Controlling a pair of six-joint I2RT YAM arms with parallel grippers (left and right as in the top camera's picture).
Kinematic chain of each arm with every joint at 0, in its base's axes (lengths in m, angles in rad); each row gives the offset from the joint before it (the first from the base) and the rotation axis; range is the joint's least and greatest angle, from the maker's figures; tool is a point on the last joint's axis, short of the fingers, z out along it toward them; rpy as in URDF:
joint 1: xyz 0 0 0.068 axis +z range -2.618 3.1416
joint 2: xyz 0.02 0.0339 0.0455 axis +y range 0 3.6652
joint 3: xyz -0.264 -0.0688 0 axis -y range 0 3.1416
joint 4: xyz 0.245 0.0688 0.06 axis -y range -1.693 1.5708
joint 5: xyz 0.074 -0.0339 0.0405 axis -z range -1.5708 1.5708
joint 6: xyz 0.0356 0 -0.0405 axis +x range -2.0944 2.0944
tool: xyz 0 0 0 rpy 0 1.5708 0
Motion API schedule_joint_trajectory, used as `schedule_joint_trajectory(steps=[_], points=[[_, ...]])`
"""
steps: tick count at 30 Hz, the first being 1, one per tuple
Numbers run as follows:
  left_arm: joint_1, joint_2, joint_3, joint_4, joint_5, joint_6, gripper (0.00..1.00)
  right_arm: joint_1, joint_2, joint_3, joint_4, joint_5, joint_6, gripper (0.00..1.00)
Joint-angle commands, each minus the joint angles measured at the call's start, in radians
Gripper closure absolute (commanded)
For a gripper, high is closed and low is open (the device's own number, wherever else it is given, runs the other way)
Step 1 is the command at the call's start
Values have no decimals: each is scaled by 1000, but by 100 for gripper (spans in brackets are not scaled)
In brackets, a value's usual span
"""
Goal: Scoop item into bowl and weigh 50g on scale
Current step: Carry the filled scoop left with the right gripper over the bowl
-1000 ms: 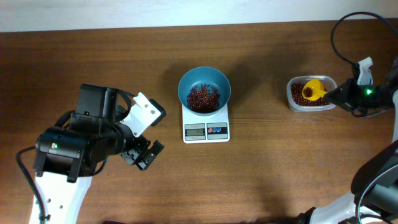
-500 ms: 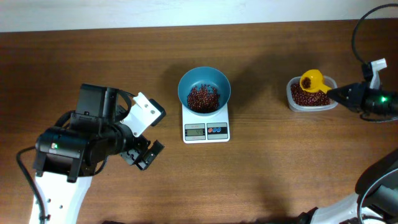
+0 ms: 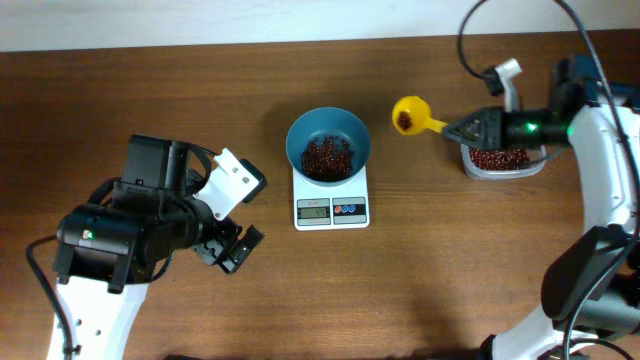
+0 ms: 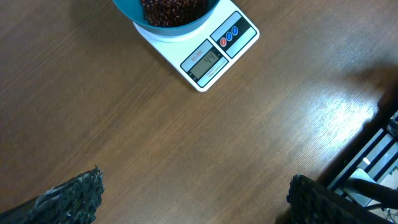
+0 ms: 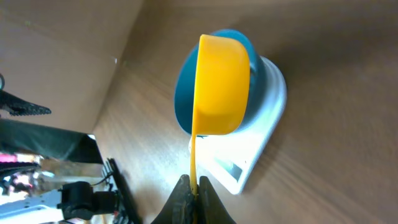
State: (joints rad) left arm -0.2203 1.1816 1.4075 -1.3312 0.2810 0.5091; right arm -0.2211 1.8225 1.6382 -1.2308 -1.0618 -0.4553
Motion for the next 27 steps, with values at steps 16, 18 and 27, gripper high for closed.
schedule_joint_trajectory(steps=[16, 18, 27], points=[[5, -6, 14, 2, 12, 16, 1, 287, 2, 37, 237, 198, 124, 96], [5, -6, 14, 2, 12, 16, 1, 299, 2, 37, 237, 211, 124, 96], [5, -6, 14, 2, 12, 16, 1, 308, 2, 37, 238, 278, 124, 96]])
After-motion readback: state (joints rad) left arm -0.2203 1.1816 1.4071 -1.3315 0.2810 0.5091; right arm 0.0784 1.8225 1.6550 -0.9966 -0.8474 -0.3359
